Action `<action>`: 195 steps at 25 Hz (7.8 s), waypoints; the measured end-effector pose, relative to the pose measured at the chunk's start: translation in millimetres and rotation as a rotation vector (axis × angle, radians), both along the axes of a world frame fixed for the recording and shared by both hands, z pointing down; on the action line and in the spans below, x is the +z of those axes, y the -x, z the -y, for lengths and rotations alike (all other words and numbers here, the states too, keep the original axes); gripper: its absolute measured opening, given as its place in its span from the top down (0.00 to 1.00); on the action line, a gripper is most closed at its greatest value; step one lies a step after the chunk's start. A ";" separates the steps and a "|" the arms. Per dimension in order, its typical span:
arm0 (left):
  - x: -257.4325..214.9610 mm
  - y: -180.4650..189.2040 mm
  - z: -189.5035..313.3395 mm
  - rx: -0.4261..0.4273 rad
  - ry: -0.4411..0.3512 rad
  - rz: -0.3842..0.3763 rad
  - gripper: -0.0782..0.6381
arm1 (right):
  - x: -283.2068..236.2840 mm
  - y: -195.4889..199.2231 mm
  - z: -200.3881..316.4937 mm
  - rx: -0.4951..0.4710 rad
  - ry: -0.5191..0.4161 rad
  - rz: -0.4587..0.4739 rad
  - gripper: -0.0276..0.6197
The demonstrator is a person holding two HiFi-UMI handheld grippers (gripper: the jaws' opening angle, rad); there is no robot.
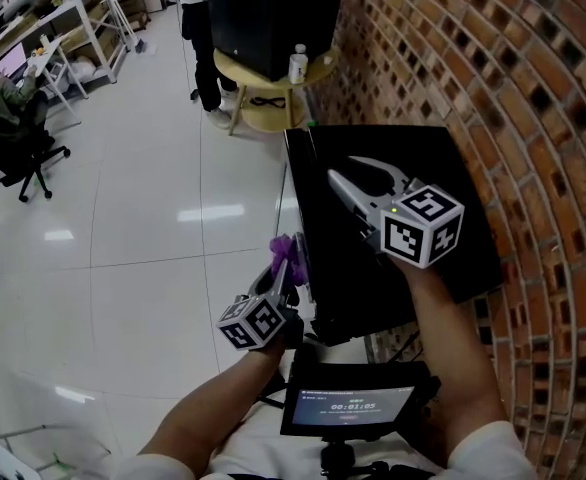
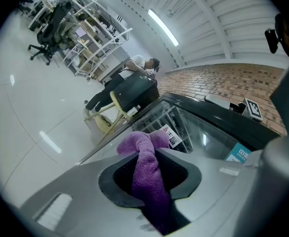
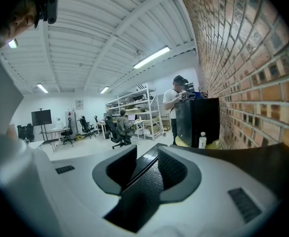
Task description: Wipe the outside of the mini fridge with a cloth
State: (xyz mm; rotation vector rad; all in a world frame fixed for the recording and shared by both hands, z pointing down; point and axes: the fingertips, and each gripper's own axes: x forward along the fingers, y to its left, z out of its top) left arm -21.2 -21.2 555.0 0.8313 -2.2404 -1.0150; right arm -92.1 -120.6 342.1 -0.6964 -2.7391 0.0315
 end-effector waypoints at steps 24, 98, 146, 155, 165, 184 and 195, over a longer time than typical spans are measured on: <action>92.4 7.7 -2.7 -0.016 0.116 -0.130 0.79 | -2.0 -3.4 -6.1 -0.054 0.000 -0.001 0.76; -87.6 -116.0 -26.7 -0.045 -0.171 -0.013 0.79 | 0.0 -64.8 -22.5 -0.154 -0.009 -0.007 0.76; 121.6 -103.3 -25.1 0.029 0.134 -0.203 0.79 | 0.0 -65.6 -24.3 -0.156 -0.008 -0.008 0.76; 153.6 -98.1 -24.2 0.081 0.218 -0.262 0.79 | 0.0 -65.6 -25.5 -0.156 -0.009 -0.007 0.76; 175.4 -97.7 -25.6 0.125 0.286 -0.306 0.79 | 1.3 -65.9 -25.6 -0.156 -0.010 -0.010 0.76; 127.1 -92.3 -43.7 0.101 0.137 -0.231 0.79 | 2.4 -65.0 -23.6 -0.143 -0.010 -0.010 0.76; -1.9 -67.9 -72.6 0.043 -0.084 -0.025 0.79 | 3.7 -64.2 -22.6 -0.143 -0.009 -0.011 0.76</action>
